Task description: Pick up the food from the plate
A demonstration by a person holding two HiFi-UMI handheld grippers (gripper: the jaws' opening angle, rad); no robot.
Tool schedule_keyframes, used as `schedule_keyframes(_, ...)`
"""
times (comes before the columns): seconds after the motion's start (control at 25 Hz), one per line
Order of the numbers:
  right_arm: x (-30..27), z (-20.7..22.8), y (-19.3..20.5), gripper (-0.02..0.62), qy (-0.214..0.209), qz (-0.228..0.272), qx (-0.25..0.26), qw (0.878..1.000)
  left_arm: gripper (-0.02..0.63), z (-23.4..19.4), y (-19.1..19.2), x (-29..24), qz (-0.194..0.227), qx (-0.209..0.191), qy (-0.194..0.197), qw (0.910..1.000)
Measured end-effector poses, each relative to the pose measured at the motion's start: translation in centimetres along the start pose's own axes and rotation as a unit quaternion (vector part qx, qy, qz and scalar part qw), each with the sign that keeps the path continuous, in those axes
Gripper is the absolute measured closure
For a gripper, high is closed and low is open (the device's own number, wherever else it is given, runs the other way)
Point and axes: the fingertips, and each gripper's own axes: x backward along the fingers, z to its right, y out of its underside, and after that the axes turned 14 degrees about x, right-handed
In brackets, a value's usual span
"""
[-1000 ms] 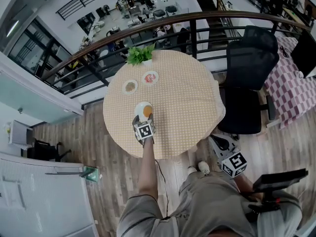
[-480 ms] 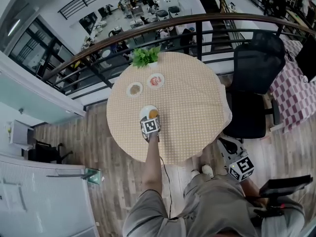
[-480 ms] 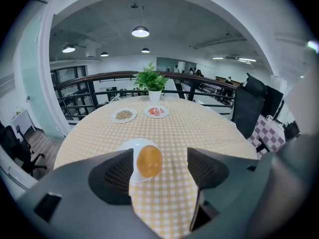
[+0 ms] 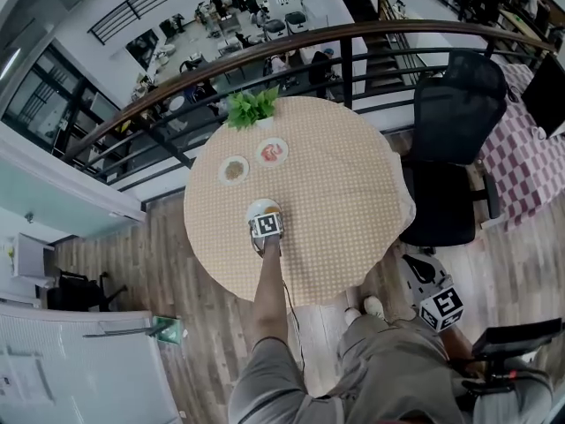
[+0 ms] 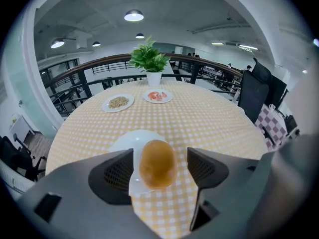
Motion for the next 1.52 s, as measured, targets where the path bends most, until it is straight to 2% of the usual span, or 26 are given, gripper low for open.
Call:
schedule_keyframes(0.16,0.2,0.3,1.1,0.58,0.009,-0.014,-0.004,1.0,0.256,0.0,-0.3,-2.1,-0.008,-0.008,-0.002,0.9999)
schedule_keyframes(0.32,0.3,0.1,1.0,0.58,0.013,-0.024,0.0,1.0,0.279,-1.1,2.5,-3.8,-0.056,-0.018,-0.017,0.9982)
schedule_keyframes(0.44,0.6,0.1,1.6,0.58,0.018,-0.027,-0.005,0.999,0.279,-1.3,2.1,-4.0,-0.053,-0.008,-0.012,0.9985)
schedule_keyframes(0.64,0.2,-0.1,1.8,0.58,0.014,-0.033,-0.003,0.999,0.279,-0.9,1.4,-4.1,-0.039,-0.022,-0.01,0.9989)
schedule_keyframes(0.76,-0.1,-0.6,1.9,0.58,0.006,-0.03,-0.003,1.0,0.281,-1.0,2.1,-4.1,-0.052,-0.02,-0.007,0.9984)
schedule_keyframes(0.96,-0.2,-1.2,1.8,0.58,-0.003,-0.03,-0.003,1.0,0.282,-1.1,1.6,-3.6,-0.031,-0.019,-0.001,0.9993)
schedule_keyframes(1.08,0.0,-1.4,2.7,0.58,-0.009,-0.034,-0.006,0.999,0.282,-2.3,0.6,-2.7,0.007,-0.024,-0.026,0.9994)
schedule_keyframes(1.28,0.2,-1.4,2.5,0.58,-0.014,-0.031,-0.003,0.999,0.284,-2.8,1.4,-1.3,0.035,-0.009,-0.037,0.9987)
schedule_keyframes(1.36,0.4,-1.3,1.8,0.58,-0.016,-0.026,0.003,1.0,0.284,-2.4,1.3,-0.9,0.047,-0.001,-0.024,0.9986)
schedule_keyframes(1.52,0.8,-1.6,2.0,0.58,-0.027,-0.019,-0.004,0.999,0.284,0.2,0.9,-0.2,0.067,0.018,0.046,0.9965)
